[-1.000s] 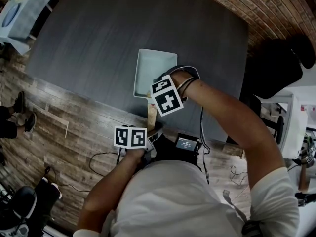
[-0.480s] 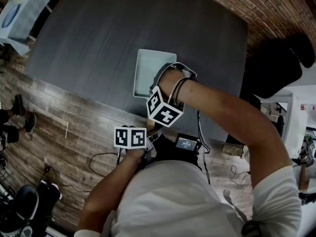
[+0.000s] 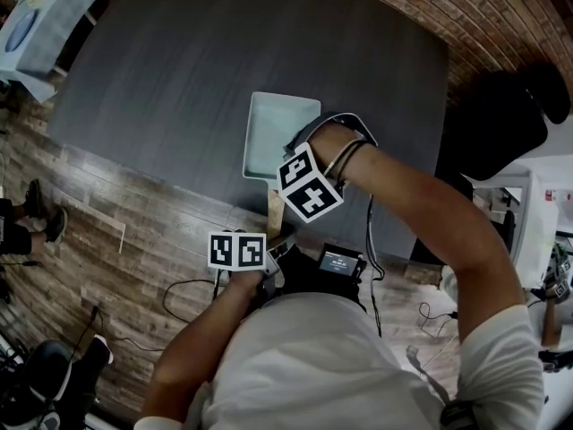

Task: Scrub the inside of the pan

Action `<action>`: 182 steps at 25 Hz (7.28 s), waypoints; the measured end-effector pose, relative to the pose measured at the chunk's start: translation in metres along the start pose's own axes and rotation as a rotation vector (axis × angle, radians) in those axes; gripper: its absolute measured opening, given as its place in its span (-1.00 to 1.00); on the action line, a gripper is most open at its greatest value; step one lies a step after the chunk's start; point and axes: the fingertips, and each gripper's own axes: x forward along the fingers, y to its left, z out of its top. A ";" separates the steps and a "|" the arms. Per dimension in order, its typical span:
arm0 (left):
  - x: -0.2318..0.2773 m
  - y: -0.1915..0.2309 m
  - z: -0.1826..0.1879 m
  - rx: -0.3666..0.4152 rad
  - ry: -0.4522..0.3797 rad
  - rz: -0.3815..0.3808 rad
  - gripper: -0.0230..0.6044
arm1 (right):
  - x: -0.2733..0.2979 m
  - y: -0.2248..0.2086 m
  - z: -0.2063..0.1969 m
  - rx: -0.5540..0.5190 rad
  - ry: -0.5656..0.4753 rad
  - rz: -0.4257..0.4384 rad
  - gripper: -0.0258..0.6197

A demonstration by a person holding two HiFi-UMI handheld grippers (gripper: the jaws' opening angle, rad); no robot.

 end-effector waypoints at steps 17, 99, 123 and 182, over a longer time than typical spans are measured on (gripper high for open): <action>0.002 -0.003 -0.002 0.013 0.041 -0.005 -0.77 | -0.006 -0.116 -0.041 1.113 -0.430 -0.252 -0.77; -0.035 -0.002 0.007 0.106 -0.002 -0.072 -0.45 | -0.016 -0.053 0.044 0.657 -0.537 -0.153 -0.76; -0.152 -0.015 0.062 0.193 -0.308 -0.155 -0.52 | -0.069 -0.046 -0.014 1.413 -0.809 -0.480 -0.75; -0.178 -0.203 -0.075 0.527 -0.568 -0.241 -0.90 | -0.192 0.246 0.012 1.752 -1.403 -0.749 -0.74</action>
